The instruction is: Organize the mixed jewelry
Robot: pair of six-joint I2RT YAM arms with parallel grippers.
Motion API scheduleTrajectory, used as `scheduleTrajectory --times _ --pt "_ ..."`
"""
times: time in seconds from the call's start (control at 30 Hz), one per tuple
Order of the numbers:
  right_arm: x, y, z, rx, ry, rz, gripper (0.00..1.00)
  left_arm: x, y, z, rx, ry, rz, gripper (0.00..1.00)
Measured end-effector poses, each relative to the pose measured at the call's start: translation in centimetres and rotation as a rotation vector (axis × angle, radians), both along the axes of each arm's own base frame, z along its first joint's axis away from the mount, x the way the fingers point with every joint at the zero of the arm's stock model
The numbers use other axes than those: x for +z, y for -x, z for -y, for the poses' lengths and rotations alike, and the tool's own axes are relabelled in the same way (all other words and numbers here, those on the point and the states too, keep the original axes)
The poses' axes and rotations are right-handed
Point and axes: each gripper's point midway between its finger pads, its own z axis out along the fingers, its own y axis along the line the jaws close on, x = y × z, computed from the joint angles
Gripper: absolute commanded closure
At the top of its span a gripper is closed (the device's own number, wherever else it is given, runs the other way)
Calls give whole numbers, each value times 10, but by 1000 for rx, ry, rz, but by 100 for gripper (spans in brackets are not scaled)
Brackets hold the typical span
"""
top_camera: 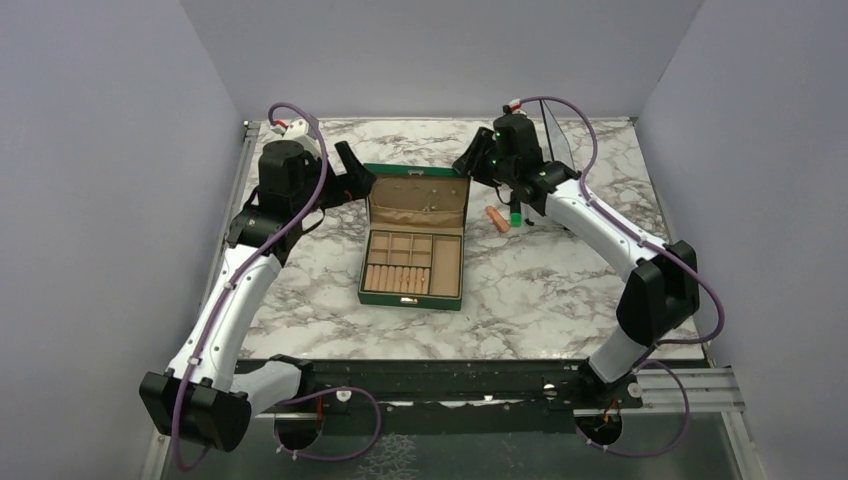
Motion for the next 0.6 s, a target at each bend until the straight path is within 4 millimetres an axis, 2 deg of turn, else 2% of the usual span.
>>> scheduleTrajectory --times 0.17,0.3,0.37,0.47,0.53,0.6 --pt "6 29 -2 115 -48 14 56 -1 -4 -1 1 12 -11 1" --pt "7 77 -4 255 -96 0 57 -5 -4 -2 3 9 -24 1" --pt "-5 105 -3 322 -107 -43 58 -5 -4 -2 4 9 -24 1" --pt "-37 143 0 399 -118 -148 58 -7 -3 -2 4 9 -26 1" --pt "-55 161 3 424 -127 -210 57 -14 1 -3 5 12 -39 1" --pt "-65 176 7 434 -135 -251 55 -28 9 -2 -2 17 -70 7"
